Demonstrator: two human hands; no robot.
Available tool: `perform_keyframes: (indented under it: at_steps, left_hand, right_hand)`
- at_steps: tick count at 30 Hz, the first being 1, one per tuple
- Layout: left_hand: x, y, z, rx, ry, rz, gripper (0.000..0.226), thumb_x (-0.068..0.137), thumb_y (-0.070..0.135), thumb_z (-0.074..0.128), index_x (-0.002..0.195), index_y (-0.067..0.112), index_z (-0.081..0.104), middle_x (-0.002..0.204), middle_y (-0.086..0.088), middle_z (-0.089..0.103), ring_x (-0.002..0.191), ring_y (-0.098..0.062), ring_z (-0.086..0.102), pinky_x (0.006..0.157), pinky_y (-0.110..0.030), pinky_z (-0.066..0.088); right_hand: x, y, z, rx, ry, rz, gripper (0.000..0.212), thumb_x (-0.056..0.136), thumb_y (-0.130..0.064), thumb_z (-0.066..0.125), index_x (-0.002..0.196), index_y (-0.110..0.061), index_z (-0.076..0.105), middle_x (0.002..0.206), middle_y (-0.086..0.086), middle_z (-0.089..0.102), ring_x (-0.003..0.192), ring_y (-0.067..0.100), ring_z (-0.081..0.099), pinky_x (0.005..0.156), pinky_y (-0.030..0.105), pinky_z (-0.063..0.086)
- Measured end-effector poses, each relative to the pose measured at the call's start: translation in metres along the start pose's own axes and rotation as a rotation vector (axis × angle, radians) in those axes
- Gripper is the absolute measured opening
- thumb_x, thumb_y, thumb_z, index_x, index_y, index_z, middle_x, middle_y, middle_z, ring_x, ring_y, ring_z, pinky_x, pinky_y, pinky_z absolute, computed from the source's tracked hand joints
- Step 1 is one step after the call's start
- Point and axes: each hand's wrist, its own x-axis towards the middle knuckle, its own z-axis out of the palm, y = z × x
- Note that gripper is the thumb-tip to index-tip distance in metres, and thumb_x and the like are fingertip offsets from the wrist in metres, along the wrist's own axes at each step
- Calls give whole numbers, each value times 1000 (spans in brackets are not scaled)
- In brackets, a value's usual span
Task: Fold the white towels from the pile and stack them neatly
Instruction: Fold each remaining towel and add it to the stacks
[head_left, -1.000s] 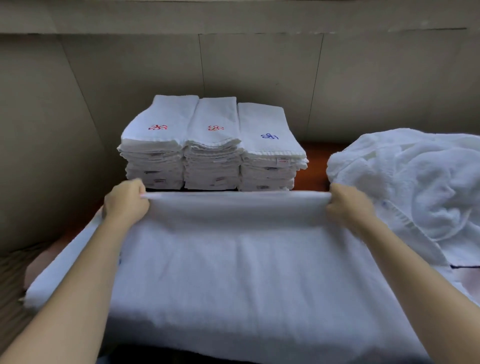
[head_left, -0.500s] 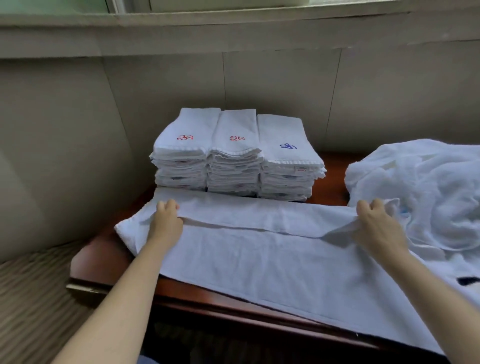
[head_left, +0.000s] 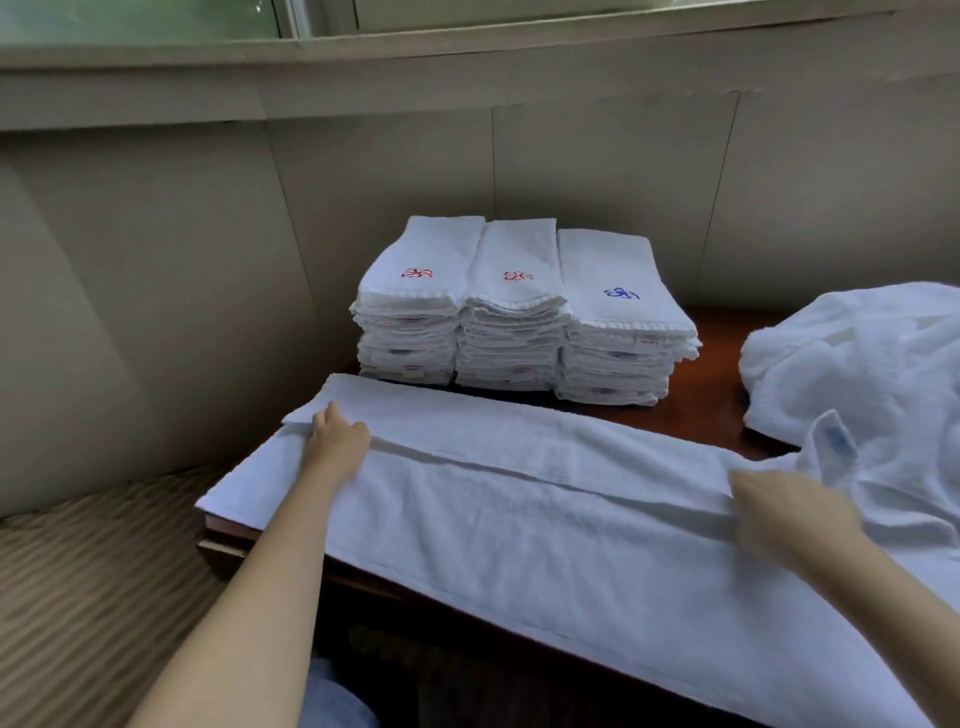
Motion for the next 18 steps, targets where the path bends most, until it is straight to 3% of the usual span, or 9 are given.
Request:
perform_keyframes:
  at_steps: [3, 5, 7, 10, 13, 18]
  left_hand:
    - [7, 1, -7, -126, 65, 31, 59, 100, 24, 36, 152, 10, 14, 158, -12, 17, 138, -34, 31, 106, -46, 35]
    - [10, -3, -10, -40, 125, 113, 61, 100, 27, 41, 152, 11, 15, 157, -10, 19, 138, -33, 31, 106, -47, 37]
    - [13, -11, -10, 145, 103, 139, 59, 100, 29, 39, 152, 10, 17, 158, -8, 18, 140, -32, 26, 110, -46, 31]
    - [12, -19, -8, 424, 20, 105, 52, 103, 33, 22, 149, 9, 23, 157, -9, 19, 140, -29, 26, 113, -42, 20]
    - [7, -16, -6, 490, 42, 14, 52, 101, 35, 19, 148, 14, 25, 157, -12, 17, 143, -30, 19, 114, -45, 15]
    - [-9, 7, 2, 522, 5, -197, 58, 101, 39, 24, 150, 8, 20, 158, -22, 2, 145, -39, -1, 117, -51, 3]
  right_hand:
    - [-1, -1, -2, 25, 79, -15, 18, 85, -15, 46, 75, -23, 33, 81, -7, 41, 85, 16, 55, 56, 24, 36]
    - [-1, -2, -3, 72, 257, -21, 17, 83, -10, 46, 74, -20, 35, 77, -5, 39, 77, 19, 57, 49, 26, 33]
    - [-2, -4, -3, 124, 328, -27, 14, 79, -4, 45, 80, -17, 40, 77, -3, 39, 71, 22, 56, 48, 27, 36]
    - [-3, -3, 6, 71, 215, -51, 16, 86, -8, 41, 86, -21, 32, 86, -5, 34, 81, 18, 59, 53, 27, 37]
    - [0, -4, 12, 19, 150, -80, 15, 90, -12, 38, 88, -23, 28, 95, -4, 40, 96, 16, 60, 60, 27, 38]
    - [4, -4, -2, 10, 90, -73, 17, 90, -12, 39, 78, -22, 31, 100, -3, 48, 96, 18, 56, 62, 26, 39]
